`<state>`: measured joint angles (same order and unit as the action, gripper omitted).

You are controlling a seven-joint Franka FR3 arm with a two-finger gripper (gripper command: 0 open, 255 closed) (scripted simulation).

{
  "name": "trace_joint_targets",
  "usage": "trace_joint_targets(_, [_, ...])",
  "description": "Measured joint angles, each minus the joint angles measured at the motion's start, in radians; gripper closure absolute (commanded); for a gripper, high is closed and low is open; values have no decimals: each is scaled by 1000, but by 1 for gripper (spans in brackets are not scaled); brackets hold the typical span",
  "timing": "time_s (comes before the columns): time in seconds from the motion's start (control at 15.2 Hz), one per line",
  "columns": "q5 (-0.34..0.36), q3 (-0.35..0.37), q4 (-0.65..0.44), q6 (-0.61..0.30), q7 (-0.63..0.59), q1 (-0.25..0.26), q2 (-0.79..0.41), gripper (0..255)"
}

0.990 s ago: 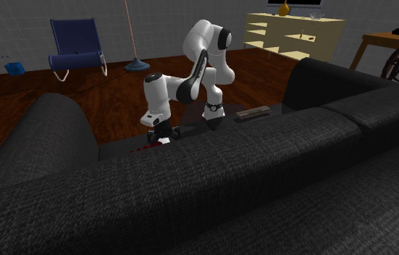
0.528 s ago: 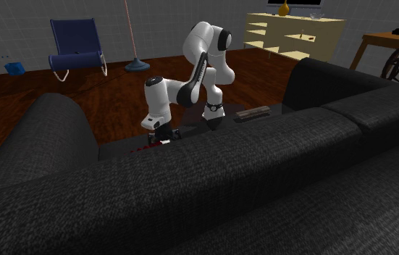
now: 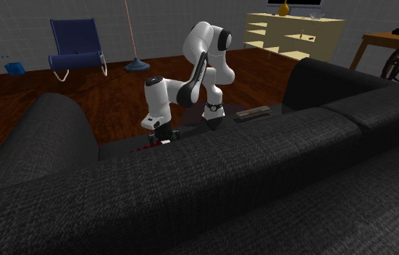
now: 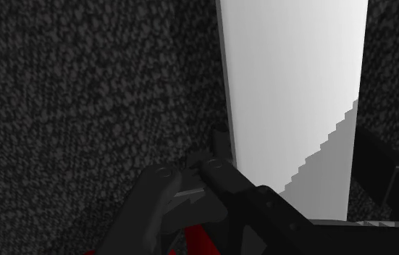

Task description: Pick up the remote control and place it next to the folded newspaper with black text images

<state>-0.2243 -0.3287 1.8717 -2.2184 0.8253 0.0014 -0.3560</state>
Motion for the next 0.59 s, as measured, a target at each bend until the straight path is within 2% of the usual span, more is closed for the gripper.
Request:
trace_joint_targets(0.26, [0, 0, -1, 0, 0, 0, 0, 255])
trace_joint_targets(0.59, [15, -5, -15, 46, -12, 5, 26, 255])
